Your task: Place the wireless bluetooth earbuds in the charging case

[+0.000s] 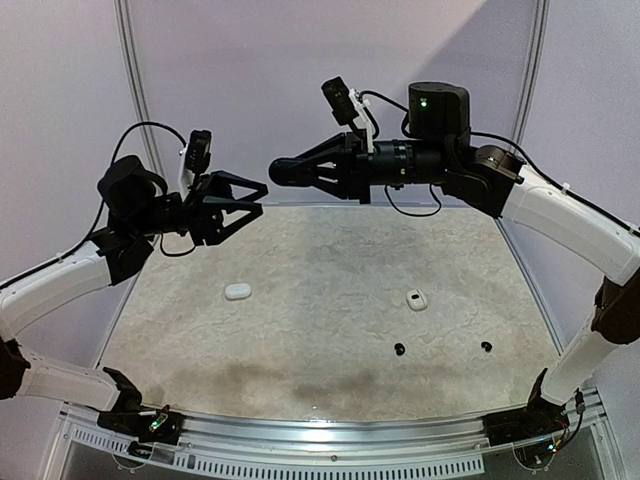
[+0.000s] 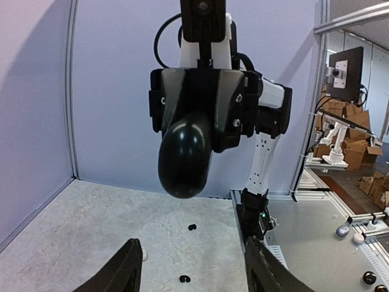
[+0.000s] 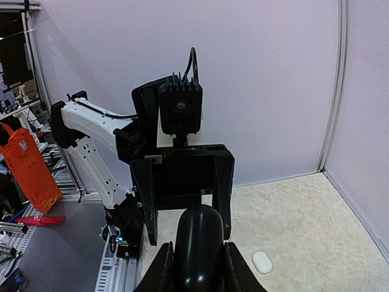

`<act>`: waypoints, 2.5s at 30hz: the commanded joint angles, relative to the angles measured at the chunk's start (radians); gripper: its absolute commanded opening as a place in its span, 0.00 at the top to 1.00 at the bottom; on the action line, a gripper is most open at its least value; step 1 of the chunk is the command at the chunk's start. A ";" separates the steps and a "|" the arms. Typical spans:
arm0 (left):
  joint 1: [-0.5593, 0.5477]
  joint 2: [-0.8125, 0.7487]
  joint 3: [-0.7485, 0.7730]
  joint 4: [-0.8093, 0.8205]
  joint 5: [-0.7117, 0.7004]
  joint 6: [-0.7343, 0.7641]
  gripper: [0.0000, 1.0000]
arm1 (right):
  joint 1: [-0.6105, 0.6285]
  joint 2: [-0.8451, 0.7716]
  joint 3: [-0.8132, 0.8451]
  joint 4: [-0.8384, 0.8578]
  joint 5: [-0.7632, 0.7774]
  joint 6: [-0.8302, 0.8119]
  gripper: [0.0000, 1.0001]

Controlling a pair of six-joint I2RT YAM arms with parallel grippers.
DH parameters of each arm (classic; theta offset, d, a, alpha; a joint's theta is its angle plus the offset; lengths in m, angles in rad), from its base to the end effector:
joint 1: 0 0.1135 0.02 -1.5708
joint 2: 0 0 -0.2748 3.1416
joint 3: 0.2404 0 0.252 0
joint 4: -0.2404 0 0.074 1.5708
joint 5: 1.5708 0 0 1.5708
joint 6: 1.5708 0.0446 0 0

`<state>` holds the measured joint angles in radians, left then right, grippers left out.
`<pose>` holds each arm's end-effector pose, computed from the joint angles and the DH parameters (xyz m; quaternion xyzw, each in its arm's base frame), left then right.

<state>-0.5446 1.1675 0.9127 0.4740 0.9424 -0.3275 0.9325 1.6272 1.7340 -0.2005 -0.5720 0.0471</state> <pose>0.2054 -0.1666 0.3844 0.4125 0.5157 -0.5510 0.5102 0.2091 0.3224 0.4632 -0.4755 0.5597 0.4879 0.4718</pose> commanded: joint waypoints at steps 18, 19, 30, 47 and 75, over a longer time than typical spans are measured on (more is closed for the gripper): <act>-0.120 -0.068 -0.065 -0.003 -0.087 0.028 0.79 | 0.106 0.024 -0.043 0.049 0.045 -0.025 1.00; -0.121 -0.070 -0.067 0.004 -0.086 0.028 0.79 | 0.106 0.028 -0.033 0.035 0.049 -0.027 1.00; -0.126 -0.070 -0.077 0.050 -0.091 -0.006 0.84 | 0.106 0.037 -0.033 0.026 0.064 -0.031 1.00; -0.117 -0.094 -0.076 -0.117 -0.167 0.280 1.00 | 0.107 0.045 0.002 -0.133 0.287 -0.092 0.38; -0.117 -0.063 -0.086 -0.172 -0.054 0.326 1.00 | 0.034 0.130 0.073 -0.221 0.238 0.040 0.48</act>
<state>-0.6537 1.0924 0.8402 0.2047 0.8112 0.1738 1.0096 1.7298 1.7962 -0.3946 -0.3515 0.0212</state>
